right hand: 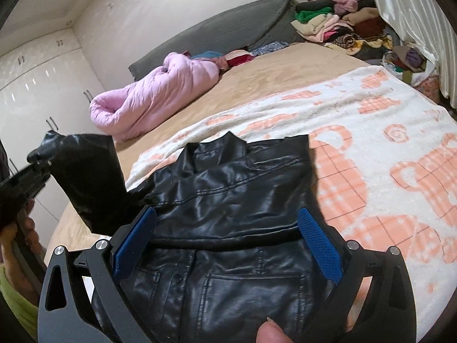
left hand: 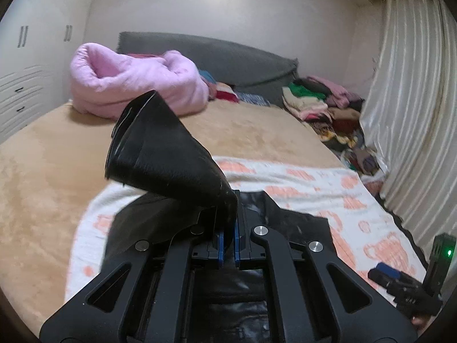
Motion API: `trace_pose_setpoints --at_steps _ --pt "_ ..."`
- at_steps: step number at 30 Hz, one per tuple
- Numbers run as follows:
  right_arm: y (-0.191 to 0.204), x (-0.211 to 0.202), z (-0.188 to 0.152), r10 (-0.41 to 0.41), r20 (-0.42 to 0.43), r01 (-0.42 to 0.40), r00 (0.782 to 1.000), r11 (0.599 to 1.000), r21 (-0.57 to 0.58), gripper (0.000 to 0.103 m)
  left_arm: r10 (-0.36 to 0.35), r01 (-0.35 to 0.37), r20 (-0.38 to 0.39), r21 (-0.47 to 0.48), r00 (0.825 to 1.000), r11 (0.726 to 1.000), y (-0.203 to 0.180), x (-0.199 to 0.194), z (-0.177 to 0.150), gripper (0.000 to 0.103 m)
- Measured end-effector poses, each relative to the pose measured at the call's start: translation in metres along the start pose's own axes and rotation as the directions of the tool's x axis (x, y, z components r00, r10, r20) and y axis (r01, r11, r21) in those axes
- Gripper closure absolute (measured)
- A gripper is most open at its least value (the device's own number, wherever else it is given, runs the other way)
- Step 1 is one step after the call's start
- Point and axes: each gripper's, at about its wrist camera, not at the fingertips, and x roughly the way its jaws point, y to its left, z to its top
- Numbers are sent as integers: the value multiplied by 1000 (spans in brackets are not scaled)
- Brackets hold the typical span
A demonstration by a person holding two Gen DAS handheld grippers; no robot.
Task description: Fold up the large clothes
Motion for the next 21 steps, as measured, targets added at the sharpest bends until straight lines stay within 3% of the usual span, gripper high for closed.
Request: trace_pose_setpoints --at_steps 8,21 --pt "-26 -2 -1 -17 0 17 1000 998 57 4 -43 48 -90 55 995 997 -27 26 -29 103" --pt "-54 -1 -1 -42 7 41 999 993 111 4 -63 101 -246 143 967 985 -62 75 -71 103"
